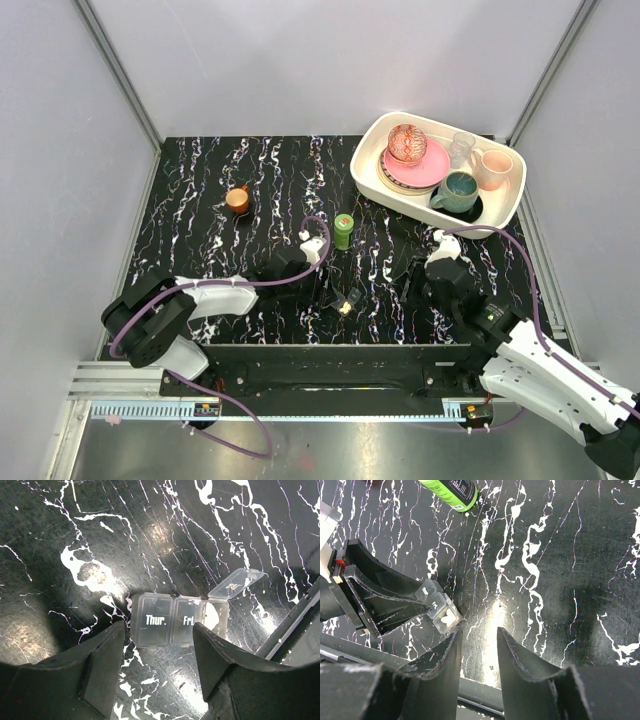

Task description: Sort the pills into containers

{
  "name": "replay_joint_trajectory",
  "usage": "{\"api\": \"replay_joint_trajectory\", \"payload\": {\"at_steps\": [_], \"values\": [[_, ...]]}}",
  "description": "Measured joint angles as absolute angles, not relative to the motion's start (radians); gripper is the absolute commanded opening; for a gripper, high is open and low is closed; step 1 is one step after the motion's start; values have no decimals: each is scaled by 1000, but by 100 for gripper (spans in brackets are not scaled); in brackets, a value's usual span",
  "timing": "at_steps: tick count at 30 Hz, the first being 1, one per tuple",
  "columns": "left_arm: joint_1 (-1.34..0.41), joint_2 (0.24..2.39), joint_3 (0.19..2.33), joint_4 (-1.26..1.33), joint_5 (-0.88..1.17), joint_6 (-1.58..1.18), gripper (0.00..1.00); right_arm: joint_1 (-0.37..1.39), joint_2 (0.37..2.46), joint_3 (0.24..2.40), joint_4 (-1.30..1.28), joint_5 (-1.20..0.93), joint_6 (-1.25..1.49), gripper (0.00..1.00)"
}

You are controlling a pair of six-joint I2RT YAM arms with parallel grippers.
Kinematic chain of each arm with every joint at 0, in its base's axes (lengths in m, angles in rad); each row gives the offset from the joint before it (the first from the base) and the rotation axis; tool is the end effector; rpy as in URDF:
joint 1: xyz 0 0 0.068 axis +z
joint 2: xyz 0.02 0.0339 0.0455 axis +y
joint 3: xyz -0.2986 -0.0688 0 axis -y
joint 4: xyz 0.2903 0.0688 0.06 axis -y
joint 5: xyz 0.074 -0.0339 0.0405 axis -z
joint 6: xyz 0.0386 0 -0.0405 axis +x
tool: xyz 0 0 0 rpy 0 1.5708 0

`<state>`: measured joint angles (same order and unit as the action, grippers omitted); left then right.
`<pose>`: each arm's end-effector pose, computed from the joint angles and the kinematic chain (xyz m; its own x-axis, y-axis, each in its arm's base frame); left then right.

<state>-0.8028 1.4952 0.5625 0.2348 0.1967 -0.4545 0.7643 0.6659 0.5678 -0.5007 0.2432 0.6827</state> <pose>0.2059 -0.2241 0.1419 -0.7565 0.1635 -0.6333 0.5313 0.7183 -0.4492 0.1306 0.1124 0.2664 -0.6489 0.2262 -0.7265 -0.1530 0.8965 0.4158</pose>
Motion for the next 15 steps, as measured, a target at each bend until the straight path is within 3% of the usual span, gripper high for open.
{"api": "replay_joint_trajectory", "payload": {"at_steps": [15], "values": [[-803,1515,562,265,218,-454,54,764,686,555,-501,240,688,29]]}}
